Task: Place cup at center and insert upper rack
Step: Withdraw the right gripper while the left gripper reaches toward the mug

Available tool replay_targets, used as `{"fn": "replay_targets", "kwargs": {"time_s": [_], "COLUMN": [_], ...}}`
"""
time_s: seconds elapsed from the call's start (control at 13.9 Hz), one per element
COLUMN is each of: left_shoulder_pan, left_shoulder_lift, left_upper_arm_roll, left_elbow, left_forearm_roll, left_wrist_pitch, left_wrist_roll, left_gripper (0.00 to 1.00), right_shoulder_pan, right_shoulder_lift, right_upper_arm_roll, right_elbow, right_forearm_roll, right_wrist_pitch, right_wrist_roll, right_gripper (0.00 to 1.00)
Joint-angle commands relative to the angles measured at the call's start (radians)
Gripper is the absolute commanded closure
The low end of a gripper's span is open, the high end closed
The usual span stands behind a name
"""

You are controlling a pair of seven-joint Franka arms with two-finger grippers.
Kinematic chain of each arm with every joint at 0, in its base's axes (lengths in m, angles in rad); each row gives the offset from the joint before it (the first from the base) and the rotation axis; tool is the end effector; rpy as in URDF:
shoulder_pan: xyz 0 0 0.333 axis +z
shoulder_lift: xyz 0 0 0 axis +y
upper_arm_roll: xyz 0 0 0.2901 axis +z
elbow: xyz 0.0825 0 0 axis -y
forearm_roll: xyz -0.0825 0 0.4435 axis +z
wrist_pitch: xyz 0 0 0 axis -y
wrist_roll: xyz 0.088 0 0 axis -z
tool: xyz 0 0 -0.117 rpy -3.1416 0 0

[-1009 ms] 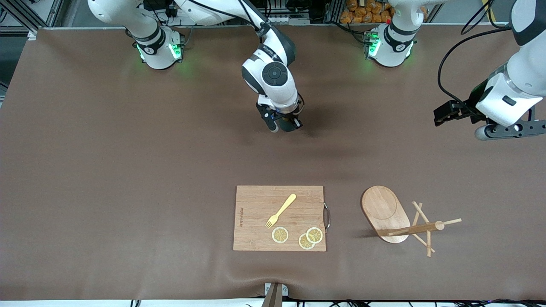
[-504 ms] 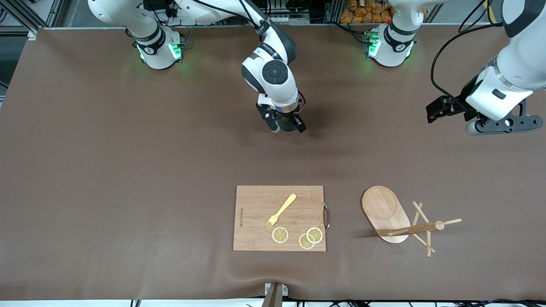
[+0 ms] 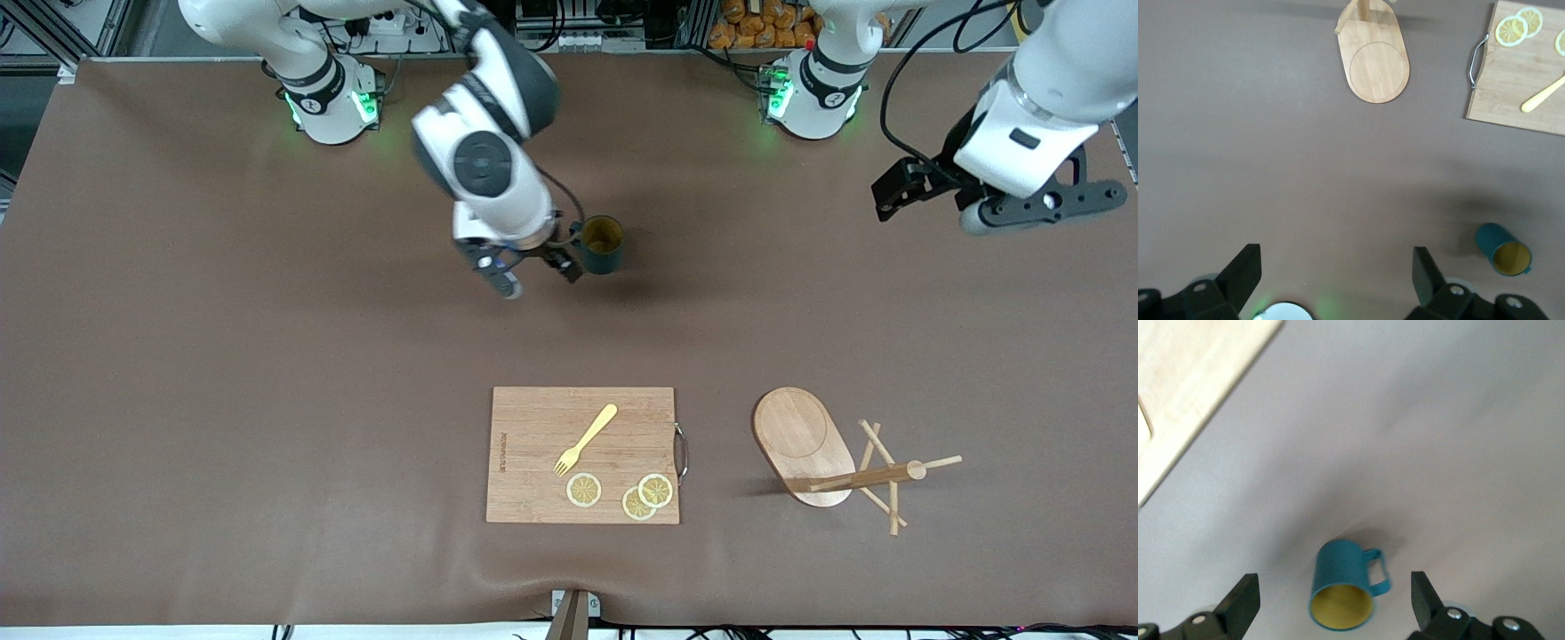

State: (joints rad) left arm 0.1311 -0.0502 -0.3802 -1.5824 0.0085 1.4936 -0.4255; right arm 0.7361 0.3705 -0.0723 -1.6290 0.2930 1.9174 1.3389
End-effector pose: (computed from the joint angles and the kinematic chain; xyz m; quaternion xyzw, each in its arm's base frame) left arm 0.5730 -0.1496 0.6040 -0.9957 -0.0887 0.0154 0.0198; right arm 0.5340 0.4518 0.3435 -0.9168 0.3782 0.1243 0.0324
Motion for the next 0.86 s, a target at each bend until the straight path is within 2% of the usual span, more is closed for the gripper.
{"fn": "replay_targets", "kwargs": {"time_s": [0.0, 0.22, 0.36, 0.65, 0.79], "left_shoulder_pan": [0.009, 0.007, 0.002, -0.004, -0.052], "left_shoulder_lift": [-0.039, -0.028, -0.004, 0.079, 0.125], "left_upper_arm_roll": [-0.031, -0.112, -0.187, -0.374, -0.422], "left_elbow": [-0.002, -0.002, -0.002, -0.011, -0.013], "left_forearm_roll": [0.005, -0.005, -0.002, 0.008, 0.057], "left_wrist_pitch": [-0.029, -0.033, -0.023, 0.056, 0.094], "left_wrist_roll": [-0.105, -0.373, -0.499, -0.92, -1.072], "left_gripper": [0.0, 0.0, 0.0, 0.0, 0.0], "right_shoulder_pan": [-0.137, -0.268, -0.346, -0.478, -0.529], "right_shoulder_lift": [-0.114, -0.226, -0.271, -0.352, -0.373], "right_upper_arm_roll": [0.02, 0.019, 0.017, 0.016, 0.016], "right_elbow": [-0.043, -0.118, -0.127, -0.141, -0.143], "right_forearm_roll": [0.012, 0.012, -0.001, -0.138, -0.192], "right_wrist_pitch": [-0.116, -0.156, -0.194, -0.216, -0.216], "right_wrist_roll": [-0.205, -0.459, -0.6, -0.93, -1.068], "right_gripper": [0.0, 0.0, 0.0, 0.0, 0.0]}}
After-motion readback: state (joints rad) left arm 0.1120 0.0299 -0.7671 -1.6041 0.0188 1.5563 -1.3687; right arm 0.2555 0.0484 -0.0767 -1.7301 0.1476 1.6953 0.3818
